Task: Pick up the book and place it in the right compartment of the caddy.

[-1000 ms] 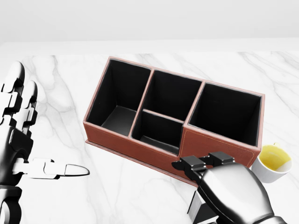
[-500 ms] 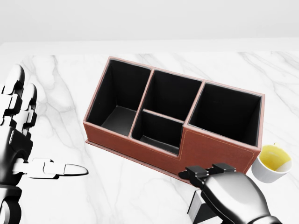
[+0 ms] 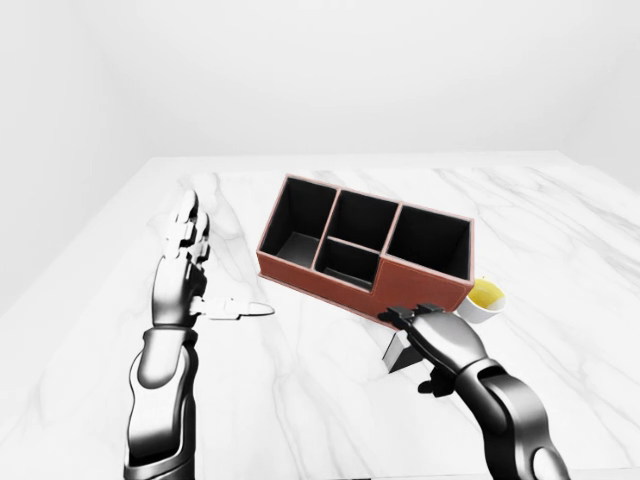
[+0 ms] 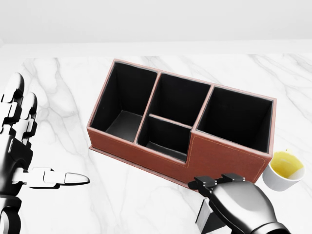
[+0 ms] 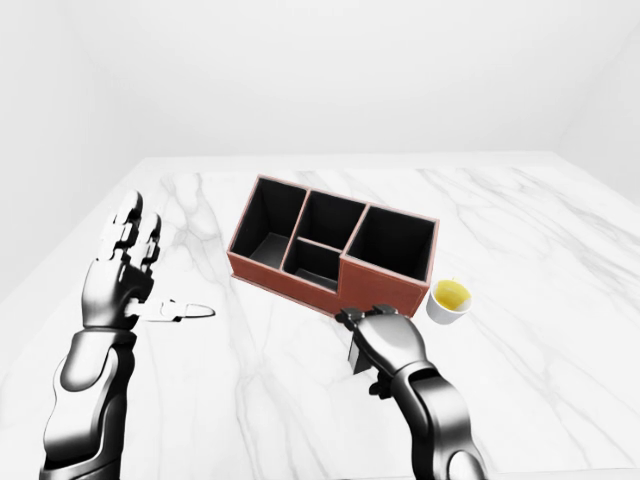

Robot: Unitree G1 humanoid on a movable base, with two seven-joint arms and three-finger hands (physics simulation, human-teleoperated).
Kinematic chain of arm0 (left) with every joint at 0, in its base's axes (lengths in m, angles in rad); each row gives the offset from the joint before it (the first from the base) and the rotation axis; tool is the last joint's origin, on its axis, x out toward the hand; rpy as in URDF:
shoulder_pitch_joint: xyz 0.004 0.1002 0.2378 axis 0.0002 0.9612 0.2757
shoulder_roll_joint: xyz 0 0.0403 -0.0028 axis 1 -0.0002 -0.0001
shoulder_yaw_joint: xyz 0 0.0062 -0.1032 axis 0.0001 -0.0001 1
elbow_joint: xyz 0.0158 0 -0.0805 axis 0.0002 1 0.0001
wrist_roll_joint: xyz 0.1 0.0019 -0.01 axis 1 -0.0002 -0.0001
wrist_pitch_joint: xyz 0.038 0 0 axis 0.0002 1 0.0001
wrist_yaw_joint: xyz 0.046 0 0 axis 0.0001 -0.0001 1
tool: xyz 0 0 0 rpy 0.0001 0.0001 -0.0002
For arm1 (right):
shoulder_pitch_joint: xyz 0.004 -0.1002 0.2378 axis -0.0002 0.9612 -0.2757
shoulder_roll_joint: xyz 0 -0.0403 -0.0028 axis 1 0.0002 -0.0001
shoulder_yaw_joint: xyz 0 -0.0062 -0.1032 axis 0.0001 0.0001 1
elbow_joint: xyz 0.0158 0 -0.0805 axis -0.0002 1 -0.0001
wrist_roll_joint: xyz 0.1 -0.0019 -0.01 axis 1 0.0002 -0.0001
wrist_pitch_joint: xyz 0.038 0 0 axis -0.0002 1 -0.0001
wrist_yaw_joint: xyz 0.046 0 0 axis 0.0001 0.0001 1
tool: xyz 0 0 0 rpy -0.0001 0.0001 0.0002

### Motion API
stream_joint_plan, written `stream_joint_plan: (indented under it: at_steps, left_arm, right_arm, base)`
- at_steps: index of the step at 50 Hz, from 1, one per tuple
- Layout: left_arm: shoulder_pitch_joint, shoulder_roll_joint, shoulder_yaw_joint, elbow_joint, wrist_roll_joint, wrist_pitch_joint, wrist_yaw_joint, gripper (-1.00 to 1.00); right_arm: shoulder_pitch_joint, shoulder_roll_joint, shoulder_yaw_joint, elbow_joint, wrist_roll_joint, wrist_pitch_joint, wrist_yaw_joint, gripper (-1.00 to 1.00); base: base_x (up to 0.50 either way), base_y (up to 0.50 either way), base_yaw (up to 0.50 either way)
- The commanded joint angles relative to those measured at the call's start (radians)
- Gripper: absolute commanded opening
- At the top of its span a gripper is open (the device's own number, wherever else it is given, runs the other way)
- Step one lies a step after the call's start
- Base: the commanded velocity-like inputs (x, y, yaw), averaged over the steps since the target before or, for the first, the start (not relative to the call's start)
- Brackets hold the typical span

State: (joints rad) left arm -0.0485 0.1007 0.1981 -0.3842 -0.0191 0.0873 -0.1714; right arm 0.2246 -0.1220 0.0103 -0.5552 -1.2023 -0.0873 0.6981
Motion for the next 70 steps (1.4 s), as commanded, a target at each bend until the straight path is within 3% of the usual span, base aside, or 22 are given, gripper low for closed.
stream_joint_plan:
  at_steps: [1, 32, 70]
  left_arm:
    - [-0.003, 0.004, 0.007, 0.013, -0.007, 0.0, 0.002, 1.0]
    - [-0.005, 0.01, 0.019, 0.039, -0.022, 0.0, 0.003, 1.0]
    - [0.011, 0.009, 0.025, 0.049, -0.029, 0.0, 0.003, 1.0]
  right_arm:
    - [-0.027, -0.005, 0.002, 0.03, -0.017, 0.0, 0.0, 0.43]
    - [-0.086, -0.028, -0.03, 0.149, -0.059, 0.0, 0.0, 0.44]
    - [-0.069, -0.036, -0.019, 0.21, -0.093, 0.0, 0.0, 0.45]
  base:
    - [0.0, 0.0, 0.0]
    - [0.0, 0.0, 0.0]
    - [0.0, 0.0, 0.0]
